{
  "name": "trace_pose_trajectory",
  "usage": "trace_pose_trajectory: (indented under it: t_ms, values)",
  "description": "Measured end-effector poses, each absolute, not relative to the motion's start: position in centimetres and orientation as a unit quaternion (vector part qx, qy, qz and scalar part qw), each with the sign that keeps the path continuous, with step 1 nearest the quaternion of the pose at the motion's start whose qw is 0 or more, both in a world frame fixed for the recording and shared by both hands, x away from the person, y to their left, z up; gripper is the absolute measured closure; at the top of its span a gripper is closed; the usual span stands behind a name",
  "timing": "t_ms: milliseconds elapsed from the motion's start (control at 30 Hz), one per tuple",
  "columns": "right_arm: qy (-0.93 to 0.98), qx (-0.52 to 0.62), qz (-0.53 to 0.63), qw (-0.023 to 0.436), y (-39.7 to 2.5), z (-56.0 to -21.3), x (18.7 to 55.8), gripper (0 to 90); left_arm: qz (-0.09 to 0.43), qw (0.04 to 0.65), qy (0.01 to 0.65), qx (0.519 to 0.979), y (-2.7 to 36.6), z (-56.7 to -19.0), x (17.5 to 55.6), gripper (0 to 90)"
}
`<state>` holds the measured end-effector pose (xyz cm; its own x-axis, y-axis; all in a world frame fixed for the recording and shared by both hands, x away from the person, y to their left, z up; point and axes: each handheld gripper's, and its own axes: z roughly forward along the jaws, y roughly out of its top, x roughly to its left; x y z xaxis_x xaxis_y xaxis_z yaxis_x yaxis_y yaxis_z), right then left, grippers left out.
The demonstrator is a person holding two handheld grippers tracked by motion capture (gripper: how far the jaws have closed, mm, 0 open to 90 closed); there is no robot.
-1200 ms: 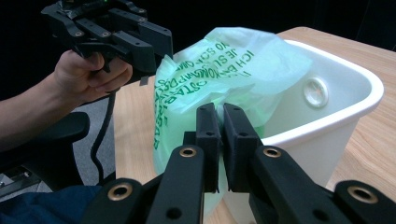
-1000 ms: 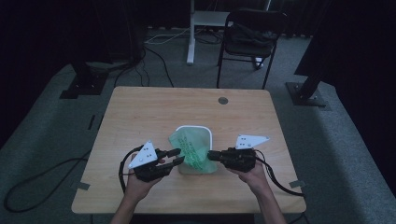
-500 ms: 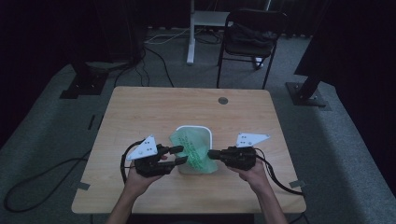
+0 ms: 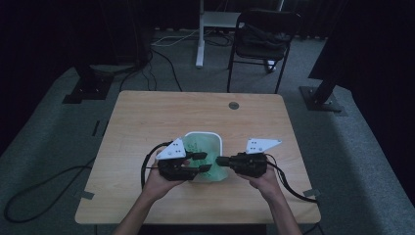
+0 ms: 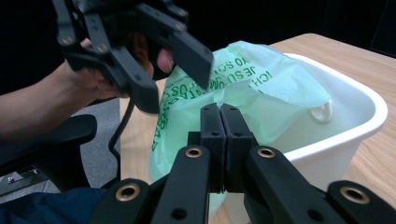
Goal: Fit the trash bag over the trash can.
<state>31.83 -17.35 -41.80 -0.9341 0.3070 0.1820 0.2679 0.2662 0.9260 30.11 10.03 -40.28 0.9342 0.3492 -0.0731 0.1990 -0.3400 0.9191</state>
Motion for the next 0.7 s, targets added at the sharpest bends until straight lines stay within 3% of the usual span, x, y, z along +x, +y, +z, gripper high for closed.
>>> trace_pose_trajectory:
  t_ms: [67,100,200,333,700]
  values:
    - [0.795,0.18,0.579,0.016,-17.3,-41.7,31.8,89.3,0.068,0.548,0.169,0.816,9.9,-40.4,30.2,59.5]
    - [0.795,0.179,0.579,0.017,-17.3,-41.7,31.8,89.3,0.083,0.538,0.171,0.821,9.6,-40.5,30.1,68.9]
    - [0.795,0.179,0.579,0.019,-17.3,-41.6,31.8,89.5,0.093,0.536,0.172,0.822,9.7,-40.6,30.1,83.4]
    - [0.794,0.186,0.579,0.02,-17.7,-41.8,31.9,89.6,0.105,0.548,0.175,0.811,10.8,-40.6,29.7,90.0]
    - [0.788,0.2,0.582,0.023,-18.9,-42.0,31.7,89.6,0.119,0.582,0.213,0.776,15.5,-41.7,27.7,90.0]
